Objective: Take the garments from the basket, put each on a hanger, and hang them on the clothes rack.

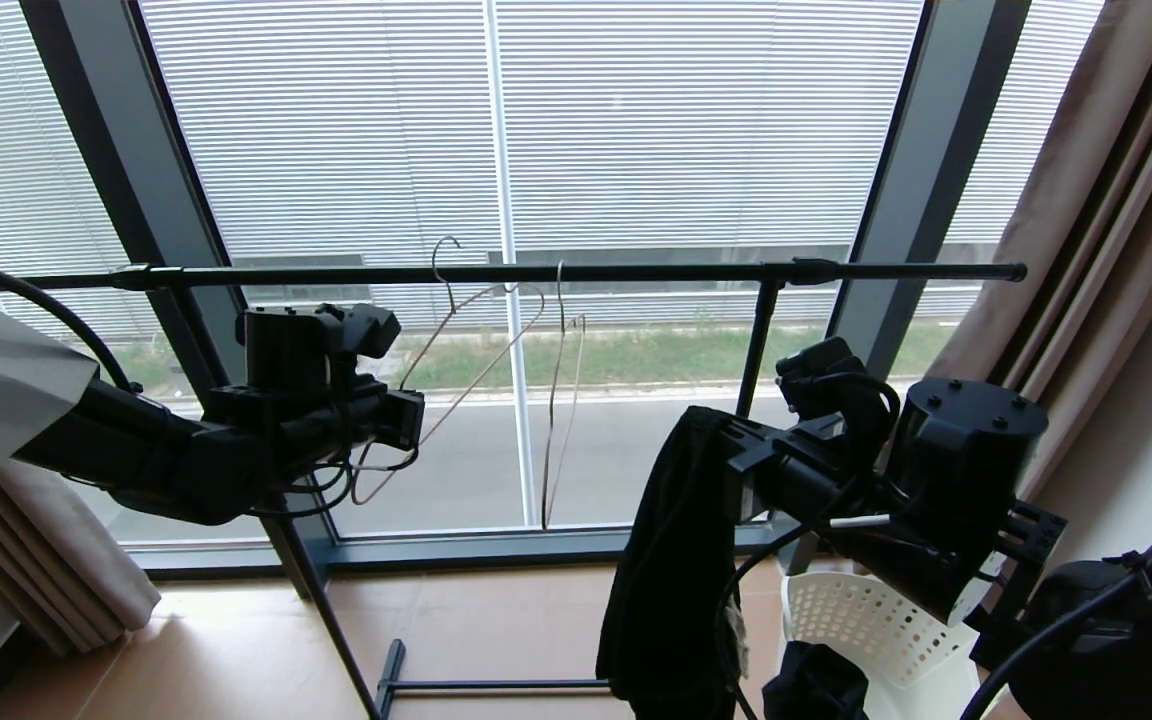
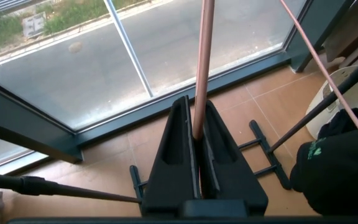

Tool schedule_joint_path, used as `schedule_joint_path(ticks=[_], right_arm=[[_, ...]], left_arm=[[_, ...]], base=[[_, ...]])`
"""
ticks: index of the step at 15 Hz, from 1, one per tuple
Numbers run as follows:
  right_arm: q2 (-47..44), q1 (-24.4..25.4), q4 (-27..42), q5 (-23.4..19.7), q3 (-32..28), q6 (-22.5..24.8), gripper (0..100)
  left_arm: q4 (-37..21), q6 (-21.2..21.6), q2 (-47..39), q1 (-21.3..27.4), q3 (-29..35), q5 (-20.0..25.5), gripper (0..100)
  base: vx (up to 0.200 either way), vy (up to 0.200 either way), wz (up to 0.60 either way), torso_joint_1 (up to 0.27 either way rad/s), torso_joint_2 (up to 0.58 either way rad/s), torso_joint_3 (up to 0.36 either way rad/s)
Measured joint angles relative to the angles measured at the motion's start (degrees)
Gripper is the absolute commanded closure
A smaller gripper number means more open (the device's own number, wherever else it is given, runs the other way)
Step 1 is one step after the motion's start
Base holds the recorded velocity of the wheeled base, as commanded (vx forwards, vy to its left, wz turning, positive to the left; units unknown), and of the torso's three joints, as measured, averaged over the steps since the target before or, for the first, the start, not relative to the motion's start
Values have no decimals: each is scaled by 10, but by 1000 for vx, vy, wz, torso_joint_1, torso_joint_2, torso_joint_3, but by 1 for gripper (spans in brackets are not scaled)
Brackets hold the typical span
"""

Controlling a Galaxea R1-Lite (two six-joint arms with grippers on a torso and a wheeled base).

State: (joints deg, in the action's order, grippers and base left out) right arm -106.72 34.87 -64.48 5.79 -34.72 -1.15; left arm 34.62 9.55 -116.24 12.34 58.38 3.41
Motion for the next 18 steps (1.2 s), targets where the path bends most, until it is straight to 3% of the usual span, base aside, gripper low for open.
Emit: schedule_joint_path(ticks=[5,10,15,18], right_arm=[[0,0,0,0,1,0,100],[2,0,0,0,4,1,100],[3,0,0,1,9,2,100],[2,0,2,1,12,2,100]], left_arm=[[40,-1,43,0,-78,1,100],[120,-1,138,-1,-242,5,100],[264,-3,202,-3,-404,8,100],[347,-10,205,-7,-465,42,100]], base=[[0,0,0,0,0,0],[0,0,0,0,0,0],[0,0,0,0,0,0],[0,0,0,0,0,0]])
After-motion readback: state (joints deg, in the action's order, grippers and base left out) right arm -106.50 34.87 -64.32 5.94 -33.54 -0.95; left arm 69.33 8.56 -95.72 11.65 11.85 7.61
